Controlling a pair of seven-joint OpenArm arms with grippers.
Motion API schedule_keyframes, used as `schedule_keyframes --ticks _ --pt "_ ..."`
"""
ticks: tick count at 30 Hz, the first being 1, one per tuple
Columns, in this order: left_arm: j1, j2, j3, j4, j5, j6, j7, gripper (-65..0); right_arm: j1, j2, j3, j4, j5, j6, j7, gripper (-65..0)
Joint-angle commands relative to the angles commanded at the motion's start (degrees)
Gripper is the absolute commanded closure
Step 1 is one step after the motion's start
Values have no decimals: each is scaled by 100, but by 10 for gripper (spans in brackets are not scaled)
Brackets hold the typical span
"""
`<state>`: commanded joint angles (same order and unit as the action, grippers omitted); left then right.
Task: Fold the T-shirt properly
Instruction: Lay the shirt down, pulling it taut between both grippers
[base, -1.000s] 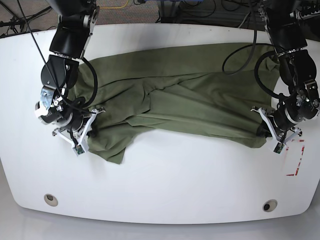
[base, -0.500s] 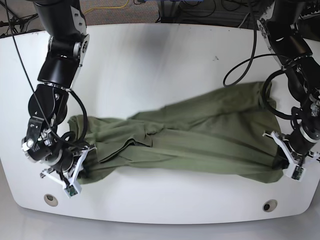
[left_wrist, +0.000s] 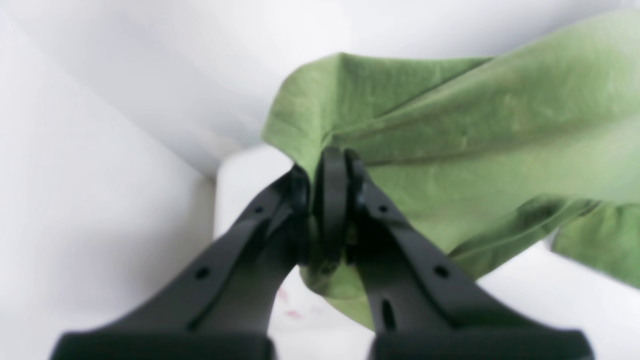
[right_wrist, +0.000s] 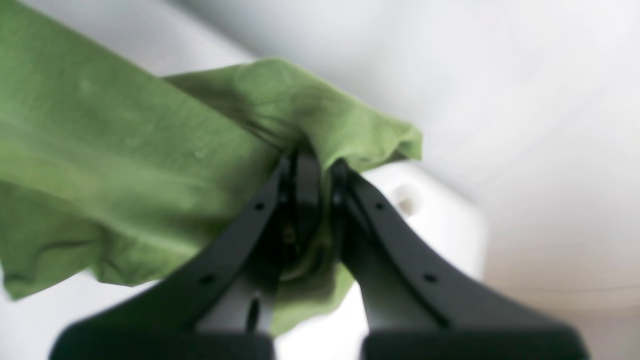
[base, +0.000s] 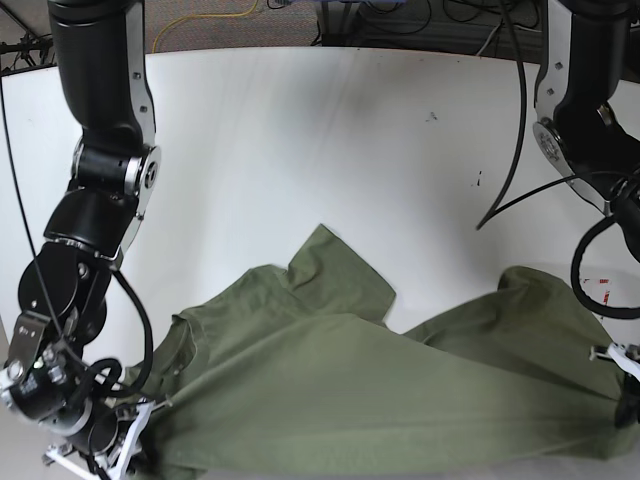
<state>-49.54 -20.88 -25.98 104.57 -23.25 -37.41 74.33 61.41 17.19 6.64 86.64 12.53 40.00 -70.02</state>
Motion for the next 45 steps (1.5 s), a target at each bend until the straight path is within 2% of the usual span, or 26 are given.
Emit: schedule_keyframes --ticks 3,7,10,14,17,23,29,34,39,45 --pt "-422 -18 9 -141 9 0 0 0 387 97 -167 -132 18 0 0 0" --pt "-949 -229 26 -519 9 0 -18 0 967 220 -343 -290 26 0 0 0" --pt "-1213 -229 26 -905 -18 0 -26 0 1240 299 -554 -396 26 0 0 0" --pt "-1204 -237 26 -976 -35 -18 -9 0 1284 343 -624 -237 26 0 -149 0" --pt "-888 -237 26 -976 -44 -35 -9 0 1143 404 -607 -44 26 0 -422 0" --pt "9 -237 18 -747 -44 -35 -26 0 220 519 -598 501 18 0 -457 0" --pt "1090 -176 18 -229 -53 -44 -26 0 -1099 466 -26 1222 18 0 -466 0" --pt "1943 -18 0 26 -53 -44 -35 0 -2189 431 167 1635 26 0 -448 0" --pt "2813 -18 0 123 -53 -44 -141 0 -3279 105 563 2048 26 0 -457 0" --pt "4035 -44 -26 123 -53 -70 -325 0 -4624 -123 897 2541 26 0 -457 0"
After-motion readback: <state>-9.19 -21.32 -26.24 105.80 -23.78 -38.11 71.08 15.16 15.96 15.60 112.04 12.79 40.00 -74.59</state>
